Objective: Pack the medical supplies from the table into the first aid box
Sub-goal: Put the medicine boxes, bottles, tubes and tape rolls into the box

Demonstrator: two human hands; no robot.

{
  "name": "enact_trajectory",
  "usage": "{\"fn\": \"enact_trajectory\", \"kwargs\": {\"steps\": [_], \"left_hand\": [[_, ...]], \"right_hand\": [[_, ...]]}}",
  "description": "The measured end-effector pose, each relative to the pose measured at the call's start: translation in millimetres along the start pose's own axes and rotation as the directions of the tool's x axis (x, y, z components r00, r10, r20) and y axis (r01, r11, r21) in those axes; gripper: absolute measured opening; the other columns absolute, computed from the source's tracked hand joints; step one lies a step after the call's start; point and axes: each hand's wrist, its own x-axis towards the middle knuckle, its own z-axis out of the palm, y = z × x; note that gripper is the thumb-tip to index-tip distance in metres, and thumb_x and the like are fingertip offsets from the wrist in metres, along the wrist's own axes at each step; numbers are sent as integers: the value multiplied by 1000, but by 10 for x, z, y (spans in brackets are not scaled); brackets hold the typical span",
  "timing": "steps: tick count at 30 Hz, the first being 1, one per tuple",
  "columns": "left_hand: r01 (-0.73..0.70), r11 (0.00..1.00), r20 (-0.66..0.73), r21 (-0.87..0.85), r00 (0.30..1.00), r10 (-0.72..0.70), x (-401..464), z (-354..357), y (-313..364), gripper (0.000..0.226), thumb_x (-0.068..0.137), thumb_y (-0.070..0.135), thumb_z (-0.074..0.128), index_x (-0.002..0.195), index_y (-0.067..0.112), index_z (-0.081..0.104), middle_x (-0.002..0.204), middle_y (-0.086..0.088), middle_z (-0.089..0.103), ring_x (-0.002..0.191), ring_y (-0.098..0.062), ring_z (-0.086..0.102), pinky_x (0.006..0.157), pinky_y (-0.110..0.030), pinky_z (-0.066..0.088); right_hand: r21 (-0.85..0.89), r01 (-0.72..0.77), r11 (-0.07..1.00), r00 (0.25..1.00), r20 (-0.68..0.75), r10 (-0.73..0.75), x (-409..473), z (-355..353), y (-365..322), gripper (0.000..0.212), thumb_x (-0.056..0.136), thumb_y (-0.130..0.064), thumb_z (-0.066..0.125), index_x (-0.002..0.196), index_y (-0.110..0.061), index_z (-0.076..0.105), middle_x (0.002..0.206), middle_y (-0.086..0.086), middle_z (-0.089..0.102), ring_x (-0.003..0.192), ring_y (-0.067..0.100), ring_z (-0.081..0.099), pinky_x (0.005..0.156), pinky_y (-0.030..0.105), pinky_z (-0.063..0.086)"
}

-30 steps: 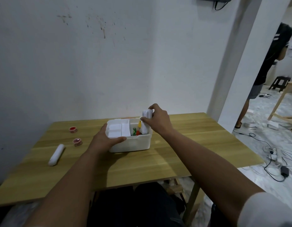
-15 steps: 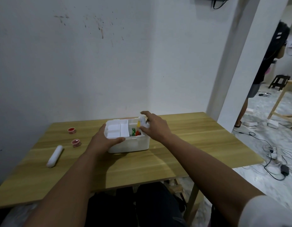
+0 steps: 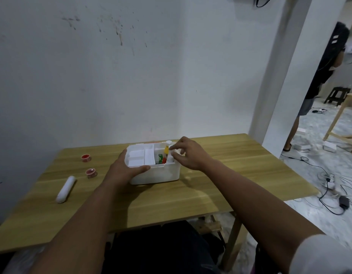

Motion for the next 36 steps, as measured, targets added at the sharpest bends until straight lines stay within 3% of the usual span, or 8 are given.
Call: {"fn": "enact_trajectory", "kwargs": {"steps": [7, 14, 16, 19, 23, 29, 32, 36], "left_hand": [[-1, 1000, 6, 2, 1000, 1, 0, 6, 13, 106, 67, 55, 92, 155, 36, 38, 150, 4, 52, 127, -21, 51, 76, -30, 49], [3, 999, 1, -37, 1000, -3, -37, -4, 32, 108, 63, 59, 93, 154, 39, 40, 148, 7, 55, 129, -22, 53, 78, -30, 50], [0, 999, -8, -41, 1000, 0, -51, 1, 56, 104, 65, 54, 94, 154, 39, 41, 146, 8, 55, 128, -22, 53, 78, -30, 49], [-2, 999, -19, -50, 1000, 1, -59, 9, 84, 100, 67, 50, 94, 152, 38, 43, 142, 10, 57, 126, -19, 53, 82, -33, 50], [8, 995, -35, -98, 999, -11, -62, 22, 110, 96, 64, 47, 97, 147, 41, 48, 129, 17, 59, 119, -16, 56, 83, -34, 52], [8, 998, -22, -63, 1000, -10, -42, 41, 163, 99, 65, 50, 94, 150, 41, 44, 140, 12, 57, 125, -18, 54, 88, -39, 54], [16, 998, 2, -56, 1000, -16, -24, 50, 193, 97, 69, 49, 93, 151, 41, 41, 145, 10, 54, 127, -17, 52, 89, -36, 54], [18, 994, 101, -105, 995, -7, -69, -45, 259, 93, 69, 68, 81, 150, 46, 40, 140, 17, 52, 132, -18, 52, 77, -21, 48]], "right_hand": [[35, -80, 996, 992, -91, 83, -43, 10, 65, 20, 87, -35, 79, 89, -16, 75, 99, 0, 65, 81, 13, 67, 79, 41, 58], [233, -163, 959, 967, -153, 201, 0, 41, 117, 32, 86, -54, 74, 95, -23, 71, 98, -7, 68, 85, 11, 67, 79, 40, 59], [279, -225, 934, 961, -96, 260, 38, 37, 144, 54, 80, -62, 77, 118, -24, 68, 110, -5, 68, 93, 11, 66, 80, 34, 59], [292, -348, 891, 937, 114, 329, 103, 59, 200, 108, 64, -71, 84, 154, -26, 43, 139, -2, 56, 116, 16, 59, 91, 32, 52], [312, -437, 844, 886, 310, 345, 180, 109, 258, 151, 40, -76, 90, 164, -24, 21, 160, 1, 41, 139, 26, 50, 113, 48, 45], [408, -357, 841, 908, 362, 210, 213, 207, 255, 91, 67, -34, 97, 139, -34, 41, 125, -16, 60, 116, 11, 61, 93, 30, 56], [454, -352, 818, 914, 356, 196, 226, 203, 277, 94, 69, -27, 96, 140, -37, 35, 122, -21, 56, 113, 9, 60, 81, 19, 52], [448, -387, 806, 904, 358, 236, 253, 207, 385, 115, 65, -32, 97, 156, -28, 27, 125, -17, 54, 115, 12, 57, 88, 26, 52]]}}
